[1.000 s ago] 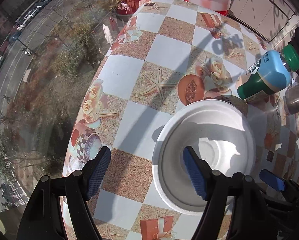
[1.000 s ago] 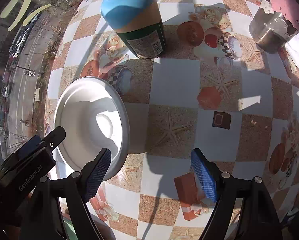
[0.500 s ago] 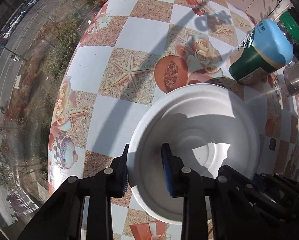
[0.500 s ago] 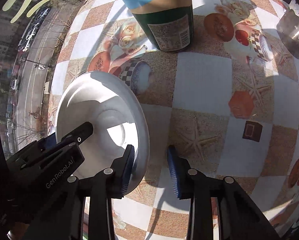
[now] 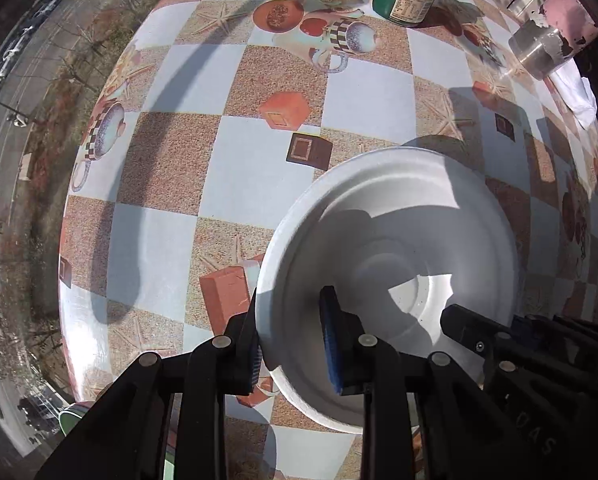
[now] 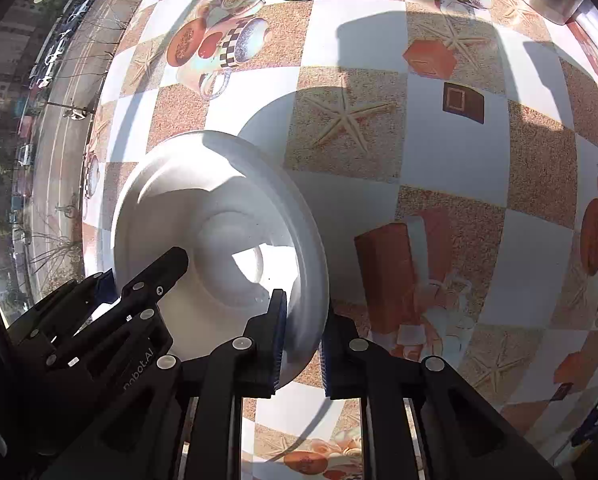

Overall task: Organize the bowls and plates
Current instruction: 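Grasp the third bowl's rim with the right tool and lift it, then carry the third bowl onto the bowl stack and open the right tool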

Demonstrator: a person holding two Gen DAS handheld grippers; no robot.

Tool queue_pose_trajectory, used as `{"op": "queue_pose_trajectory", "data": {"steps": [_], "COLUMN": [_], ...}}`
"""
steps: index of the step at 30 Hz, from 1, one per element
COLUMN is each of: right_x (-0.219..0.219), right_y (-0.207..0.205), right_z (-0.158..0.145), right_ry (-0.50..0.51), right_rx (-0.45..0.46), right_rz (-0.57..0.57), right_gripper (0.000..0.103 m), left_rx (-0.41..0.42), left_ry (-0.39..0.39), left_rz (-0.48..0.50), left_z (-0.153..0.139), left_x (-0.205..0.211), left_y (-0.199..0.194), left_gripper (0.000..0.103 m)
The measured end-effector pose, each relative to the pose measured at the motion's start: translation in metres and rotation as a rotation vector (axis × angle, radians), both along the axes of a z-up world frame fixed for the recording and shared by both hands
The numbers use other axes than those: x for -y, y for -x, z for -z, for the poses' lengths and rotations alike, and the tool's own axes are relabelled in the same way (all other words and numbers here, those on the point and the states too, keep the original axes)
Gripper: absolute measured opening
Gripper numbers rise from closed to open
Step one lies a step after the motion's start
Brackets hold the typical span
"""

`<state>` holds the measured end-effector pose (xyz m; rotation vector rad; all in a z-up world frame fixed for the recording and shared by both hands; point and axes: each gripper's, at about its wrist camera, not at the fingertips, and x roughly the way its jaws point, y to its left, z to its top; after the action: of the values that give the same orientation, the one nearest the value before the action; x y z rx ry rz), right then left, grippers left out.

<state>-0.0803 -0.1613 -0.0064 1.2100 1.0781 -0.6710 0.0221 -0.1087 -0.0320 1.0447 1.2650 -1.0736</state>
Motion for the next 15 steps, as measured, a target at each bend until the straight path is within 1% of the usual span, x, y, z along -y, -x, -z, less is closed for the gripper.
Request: {"op": "queue_pose_trajectory", "data": {"steps": [2,6,11,15], "right_x": [-0.022,-0.059,-0.098,-0.119], "right_y": [0.007,0.018,0.025,0.03], "right_z": [0.003,0.01,0.016,0.016], "right_ry": [-0.001,-0.035,-0.056,-0.078], "right_rx": [-0.022,-0.037,-0.062,-0.087], "right_rz": [0.003,-0.001,-0.038,-0.041], "right_gripper": [0.016,0.016,0.017,0.017], "left_rx": [0.005,-0.021,-0.027,-0.033], "left_ry": [-0.008,-0.04,-0.073,-0.071], "left_rz": [0.005,-0.016,0.012,0.043], "left_z": [0.0,0.001,-0.002,-0.015], "left_x": [-0.02,-0.047,-0.078,-0.084], "left_y": [0.006,0.014,0.024,0.03], "left_gripper": [0.028,0.028,0.029,0.029]}}
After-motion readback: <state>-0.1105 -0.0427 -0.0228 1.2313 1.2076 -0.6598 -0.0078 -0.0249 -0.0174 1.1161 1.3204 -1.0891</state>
